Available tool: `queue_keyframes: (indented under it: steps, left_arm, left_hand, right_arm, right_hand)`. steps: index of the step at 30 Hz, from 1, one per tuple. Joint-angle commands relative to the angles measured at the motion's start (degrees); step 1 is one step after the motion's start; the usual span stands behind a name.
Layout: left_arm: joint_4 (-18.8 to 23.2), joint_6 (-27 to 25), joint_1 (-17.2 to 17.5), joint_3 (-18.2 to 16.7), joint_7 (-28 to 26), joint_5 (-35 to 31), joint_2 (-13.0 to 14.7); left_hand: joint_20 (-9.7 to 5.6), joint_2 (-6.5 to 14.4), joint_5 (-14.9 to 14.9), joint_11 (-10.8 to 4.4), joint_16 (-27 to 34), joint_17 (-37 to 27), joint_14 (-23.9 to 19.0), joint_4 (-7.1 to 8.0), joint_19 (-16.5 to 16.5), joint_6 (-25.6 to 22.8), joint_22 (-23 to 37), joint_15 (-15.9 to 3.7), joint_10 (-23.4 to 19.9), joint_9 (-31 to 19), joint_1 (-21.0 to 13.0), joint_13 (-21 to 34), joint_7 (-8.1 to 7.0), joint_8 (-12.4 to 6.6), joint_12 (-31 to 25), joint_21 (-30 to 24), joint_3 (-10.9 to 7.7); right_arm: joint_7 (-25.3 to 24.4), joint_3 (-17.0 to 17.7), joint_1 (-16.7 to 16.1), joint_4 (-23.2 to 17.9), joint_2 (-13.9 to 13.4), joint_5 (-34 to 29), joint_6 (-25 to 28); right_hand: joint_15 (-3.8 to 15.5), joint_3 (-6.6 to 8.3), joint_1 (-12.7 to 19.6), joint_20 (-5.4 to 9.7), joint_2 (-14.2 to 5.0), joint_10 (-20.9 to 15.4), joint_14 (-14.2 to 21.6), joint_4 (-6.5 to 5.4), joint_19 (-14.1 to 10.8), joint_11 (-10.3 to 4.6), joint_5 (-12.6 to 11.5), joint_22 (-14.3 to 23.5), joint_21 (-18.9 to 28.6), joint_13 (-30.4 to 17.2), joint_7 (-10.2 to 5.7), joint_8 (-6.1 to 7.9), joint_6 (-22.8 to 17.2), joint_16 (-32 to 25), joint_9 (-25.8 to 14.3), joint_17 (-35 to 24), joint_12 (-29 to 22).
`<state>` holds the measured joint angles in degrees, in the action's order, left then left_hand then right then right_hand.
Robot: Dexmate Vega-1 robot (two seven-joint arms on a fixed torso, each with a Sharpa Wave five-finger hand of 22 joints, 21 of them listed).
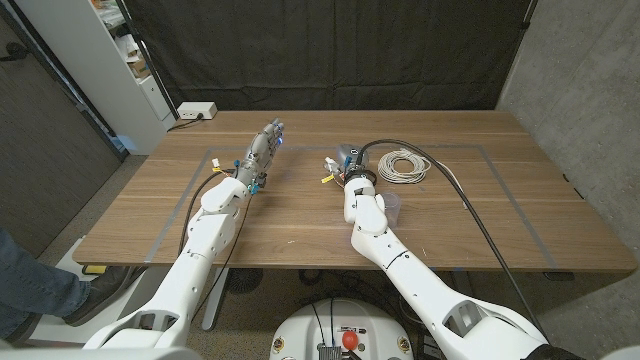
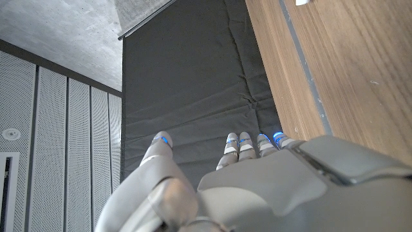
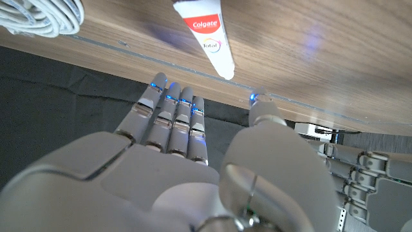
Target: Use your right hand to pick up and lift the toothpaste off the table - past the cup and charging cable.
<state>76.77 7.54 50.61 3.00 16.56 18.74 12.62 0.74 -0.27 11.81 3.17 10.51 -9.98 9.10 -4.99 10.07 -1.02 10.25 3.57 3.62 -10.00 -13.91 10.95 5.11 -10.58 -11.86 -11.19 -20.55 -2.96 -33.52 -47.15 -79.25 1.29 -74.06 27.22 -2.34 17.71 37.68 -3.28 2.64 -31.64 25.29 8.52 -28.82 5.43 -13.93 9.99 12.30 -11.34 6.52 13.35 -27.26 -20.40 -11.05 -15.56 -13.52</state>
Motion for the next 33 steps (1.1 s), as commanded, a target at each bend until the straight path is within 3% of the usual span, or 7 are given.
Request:
queue_keyframes:
  steps: [1,33]
  left_arm:
    - [0.8,-0.6,0.1,0.4,-0.3,-0.4,0.2]
    - [0.5,-0.9,-0.2,0.9,0.0,-0.6,0.2]
  left_hand:
    - [0.33,0.4,-0.1,-0.01,0.1,-0.3,0.3,-0.36,2.2,0.1,0.1,0.39,0.3,-0.2,0.0,0.0,-0.22,-0.16,0.0,-0.1,-0.10]
    - [0.65,0.6,-0.2,0.35,0.1,-0.3,0.4,-0.56,2.3,0.0,0.1,0.47,0.4,-0.2,0.0,0.0,-0.27,-0.15,0.0,-0.1,-0.04]
  right_arm:
    - [-1.0,-0.4,0.6,1.9,0.4,0.6,0.5]
    - [-3.9,-0.5,2.6,7.5,1.8,3.9,0.6]
  right_hand:
    - [0.17,-0.18,0.6,-0.05,-0.10,-0.6,0.4,0.01,-0.6,-0.03,-0.1,0.3,0.2,-0.1,-0.17,0.30,-0.8,-0.4,-0.2,-0.1,-0.3]
    - [0.62,-0.54,1.2,0.31,-0.55,-1.8,1.6,-0.26,-1.4,-0.65,0.0,0.3,0.3,-0.2,-0.76,0.24,-1.7,-1.1,-0.2,-0.6,-0.4]
